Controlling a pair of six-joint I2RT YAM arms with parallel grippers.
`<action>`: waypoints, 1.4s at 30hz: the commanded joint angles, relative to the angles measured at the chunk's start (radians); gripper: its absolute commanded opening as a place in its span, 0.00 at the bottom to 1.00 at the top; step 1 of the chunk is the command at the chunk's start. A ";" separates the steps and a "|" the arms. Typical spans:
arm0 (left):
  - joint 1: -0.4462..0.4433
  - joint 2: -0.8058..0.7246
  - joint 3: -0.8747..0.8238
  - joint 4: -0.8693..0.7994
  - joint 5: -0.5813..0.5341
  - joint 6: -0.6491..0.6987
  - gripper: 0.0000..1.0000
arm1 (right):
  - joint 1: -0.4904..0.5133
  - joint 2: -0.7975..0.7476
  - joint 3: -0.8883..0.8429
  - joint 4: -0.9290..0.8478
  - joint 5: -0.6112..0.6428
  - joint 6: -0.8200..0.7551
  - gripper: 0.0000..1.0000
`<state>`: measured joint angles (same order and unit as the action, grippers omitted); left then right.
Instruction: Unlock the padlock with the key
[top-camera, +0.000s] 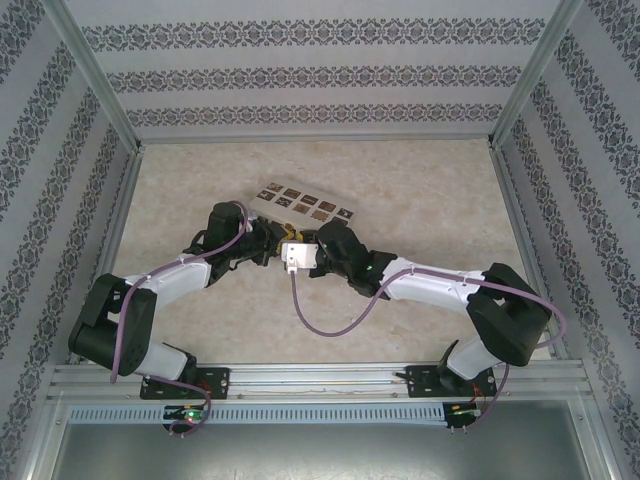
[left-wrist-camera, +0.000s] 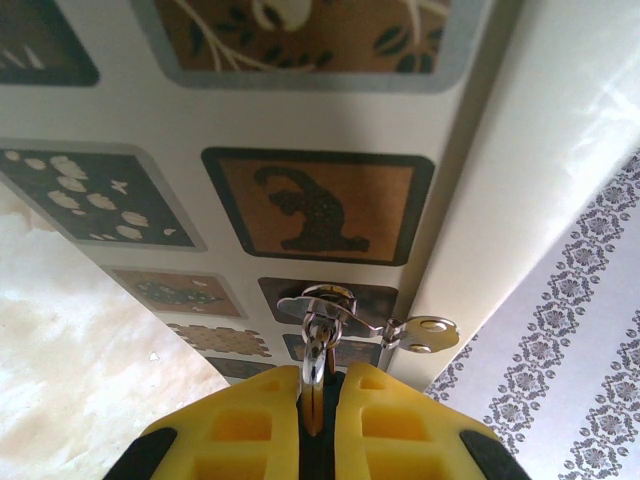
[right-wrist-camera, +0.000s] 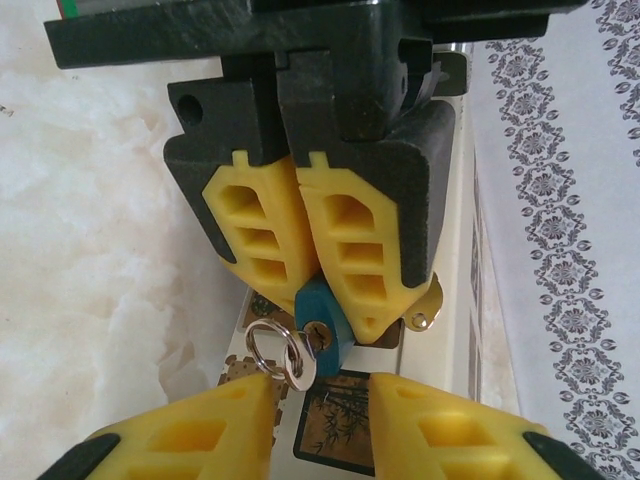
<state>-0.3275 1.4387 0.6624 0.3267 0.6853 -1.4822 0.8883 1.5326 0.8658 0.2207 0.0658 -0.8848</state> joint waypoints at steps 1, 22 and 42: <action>-0.011 -0.020 -0.001 0.066 0.028 -0.009 0.00 | 0.011 0.017 0.027 0.012 -0.007 0.027 0.29; -0.011 -0.021 -0.003 0.071 0.028 -0.013 0.00 | 0.020 0.034 0.035 0.038 0.001 0.079 0.17; -0.011 -0.026 -0.011 0.077 0.027 -0.013 0.00 | 0.030 0.076 0.053 0.060 0.022 0.121 0.02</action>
<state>-0.3271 1.4387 0.6510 0.3283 0.6662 -1.4906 0.9077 1.5875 0.8875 0.2394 0.0742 -0.7918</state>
